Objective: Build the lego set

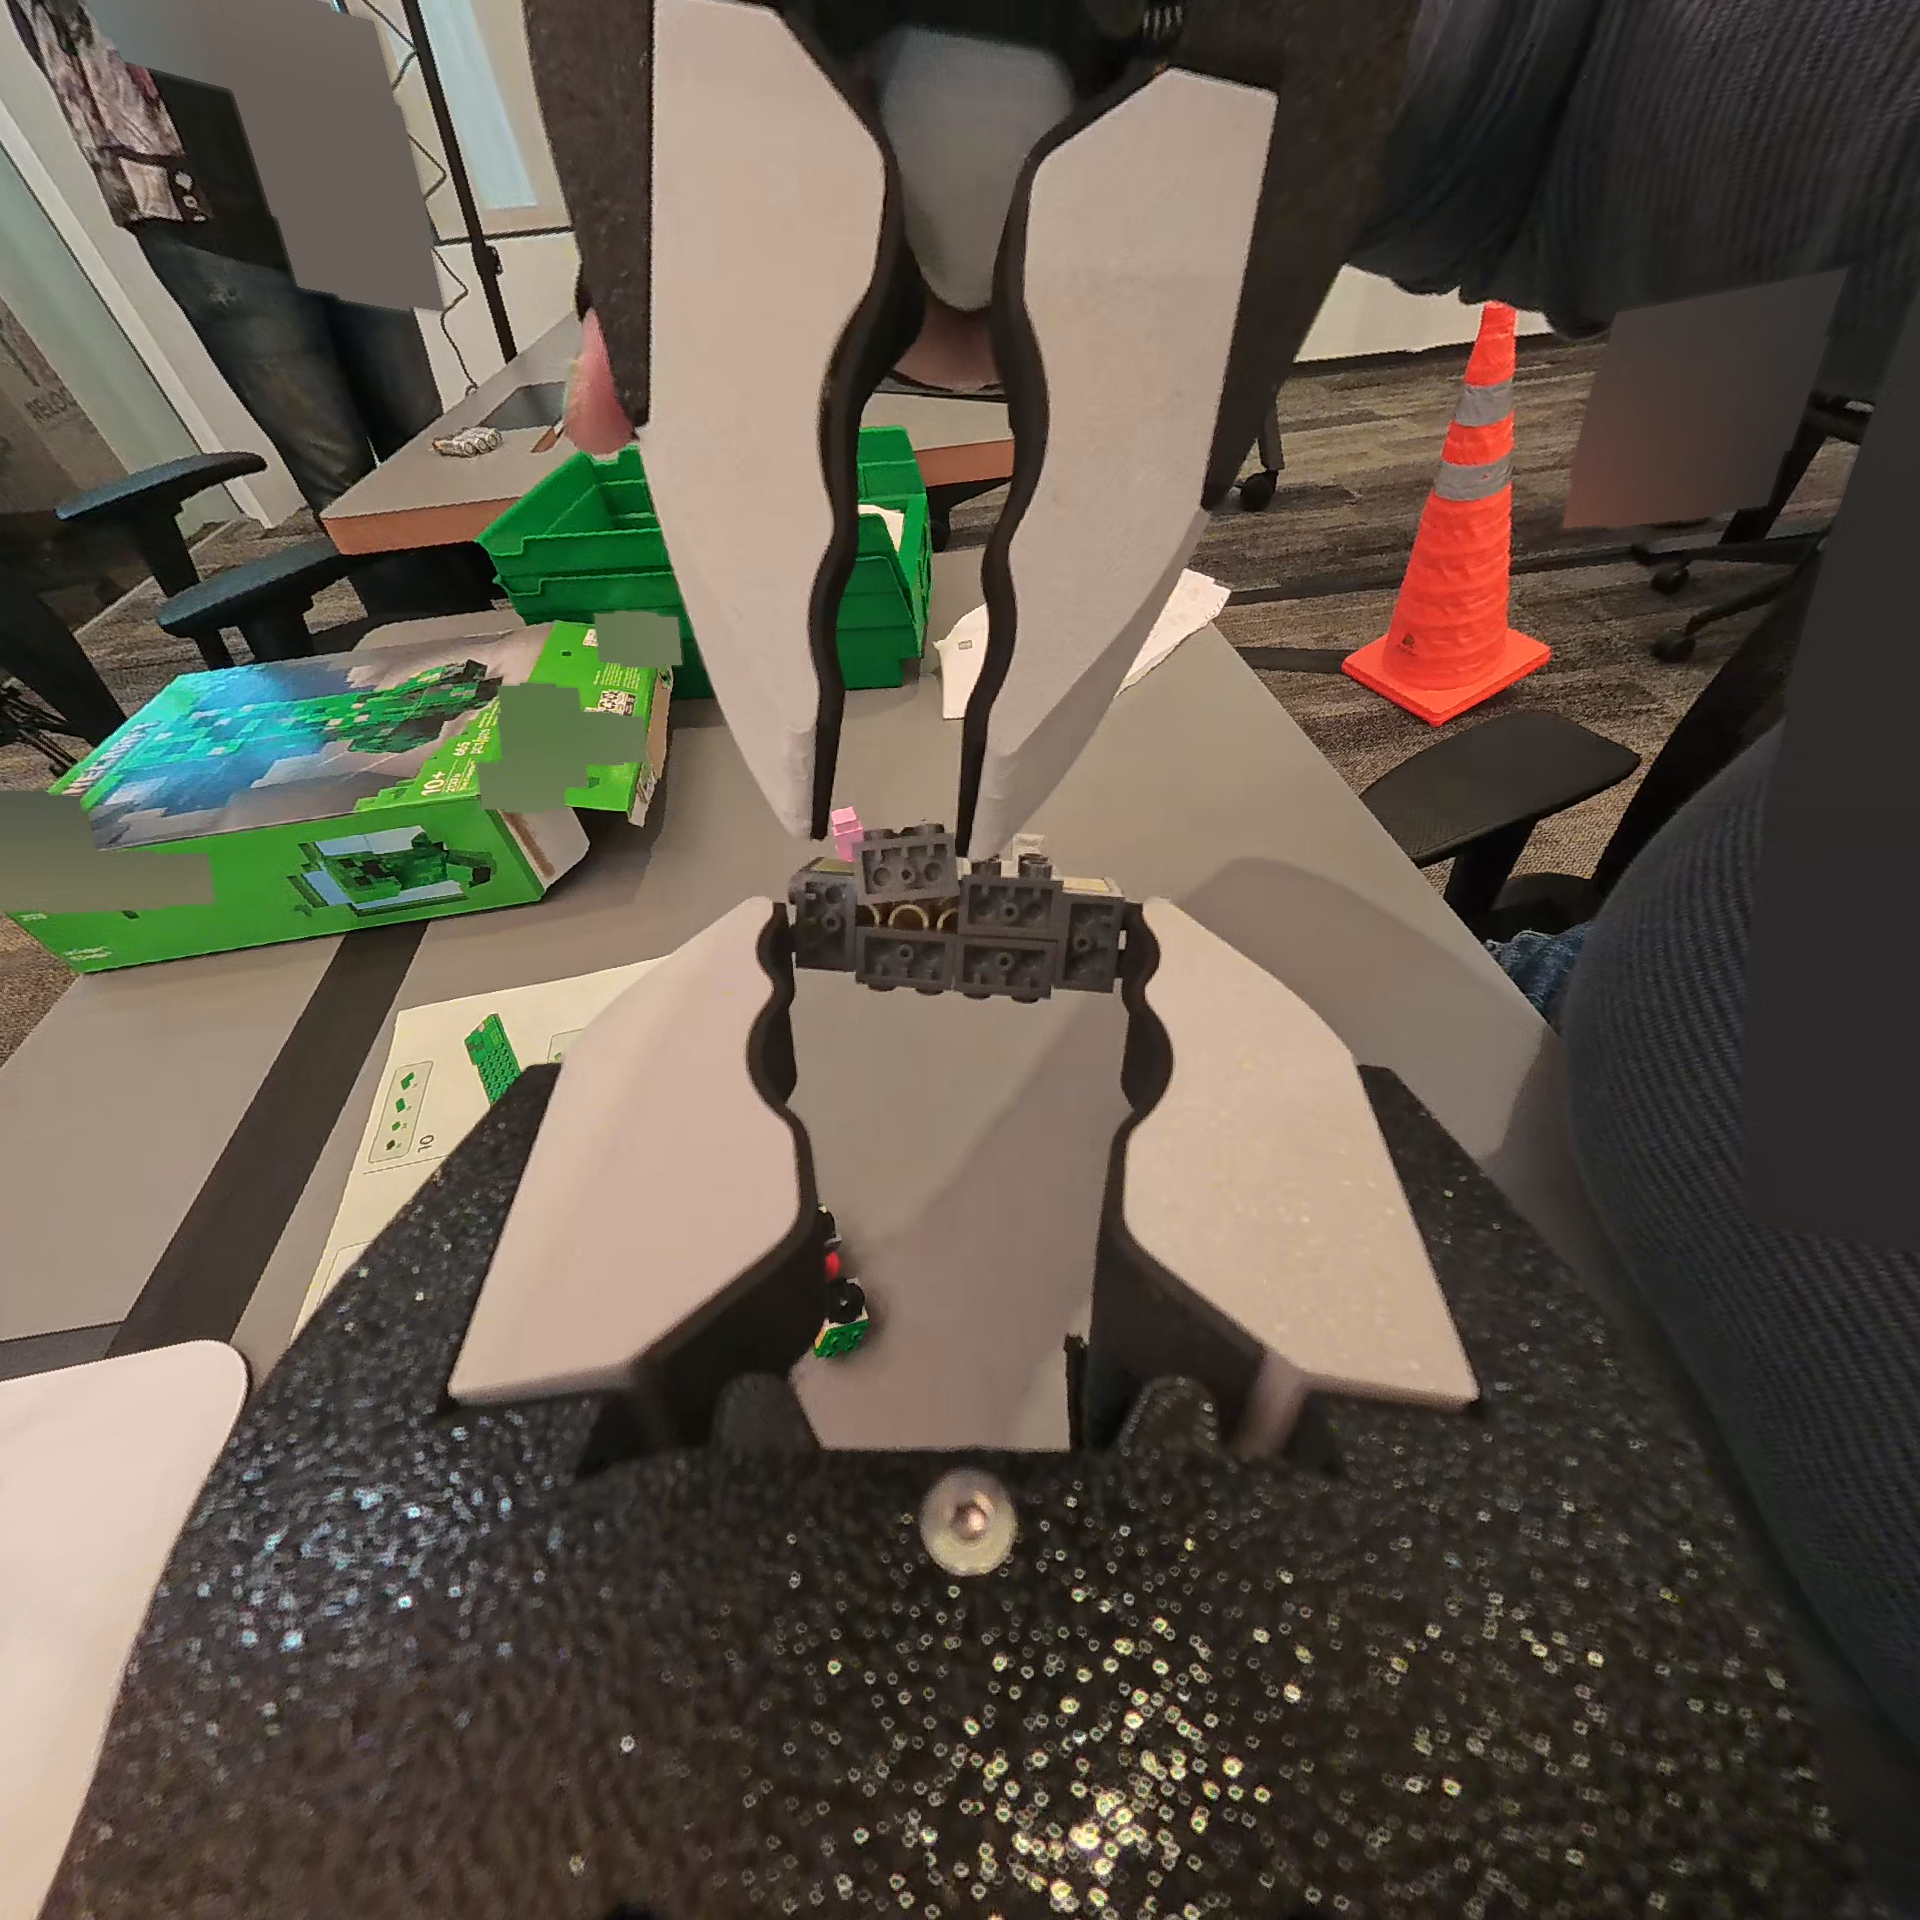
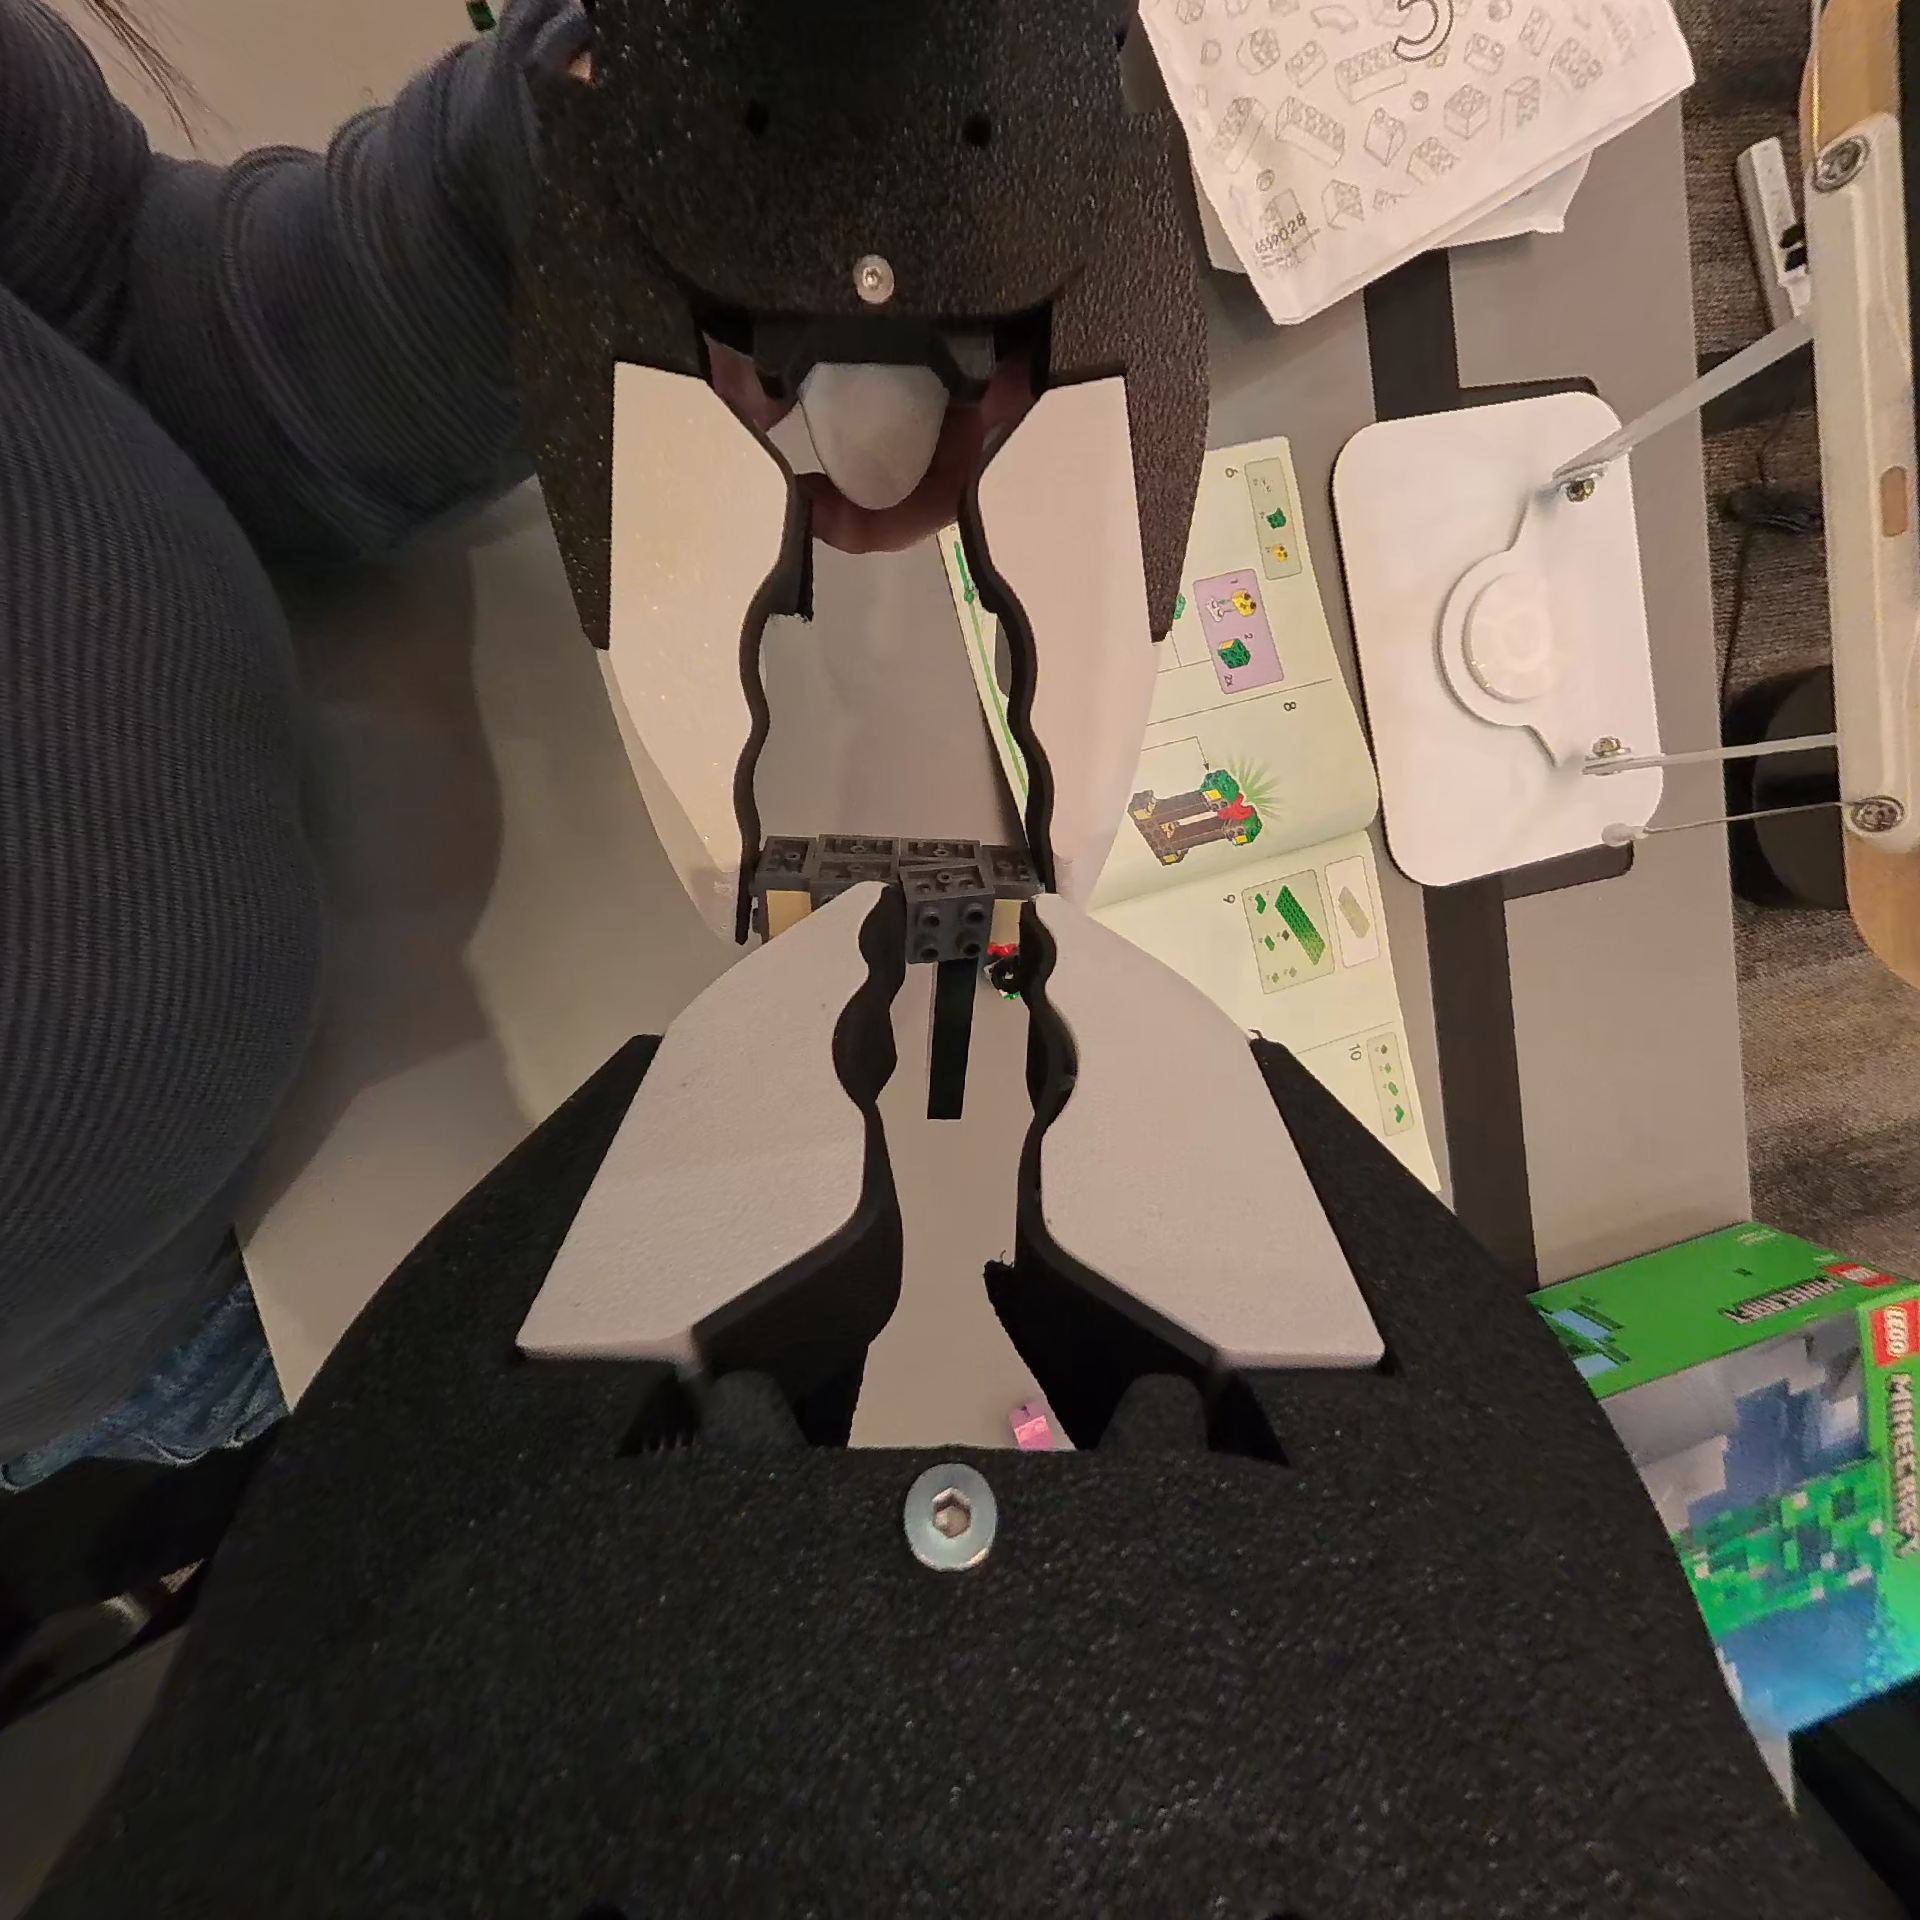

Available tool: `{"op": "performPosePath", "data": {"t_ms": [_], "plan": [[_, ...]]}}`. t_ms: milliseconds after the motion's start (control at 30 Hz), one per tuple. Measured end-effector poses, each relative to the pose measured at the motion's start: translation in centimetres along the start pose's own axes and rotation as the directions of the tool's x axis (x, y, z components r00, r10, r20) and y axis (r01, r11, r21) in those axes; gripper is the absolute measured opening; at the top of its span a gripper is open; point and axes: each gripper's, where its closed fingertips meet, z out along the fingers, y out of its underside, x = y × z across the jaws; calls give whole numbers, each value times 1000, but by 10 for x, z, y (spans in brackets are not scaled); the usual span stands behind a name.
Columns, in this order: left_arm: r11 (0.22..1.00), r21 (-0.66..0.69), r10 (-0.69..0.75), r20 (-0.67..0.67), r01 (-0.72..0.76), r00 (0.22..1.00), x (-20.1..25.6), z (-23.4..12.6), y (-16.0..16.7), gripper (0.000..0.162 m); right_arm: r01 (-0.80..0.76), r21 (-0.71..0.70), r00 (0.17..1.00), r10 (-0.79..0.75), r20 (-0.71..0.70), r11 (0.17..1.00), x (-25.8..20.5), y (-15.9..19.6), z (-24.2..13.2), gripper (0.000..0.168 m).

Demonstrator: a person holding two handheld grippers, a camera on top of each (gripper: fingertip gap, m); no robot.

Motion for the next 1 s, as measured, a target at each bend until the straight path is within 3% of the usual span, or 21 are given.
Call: {"op": "performPosePath", "data": {"t_ms": [1000], "plan": [[1000,-9,-9,6,9,1000,-1,1,2,61,-49,-43,998,48,-36,998,2,-2,2,21]]}}
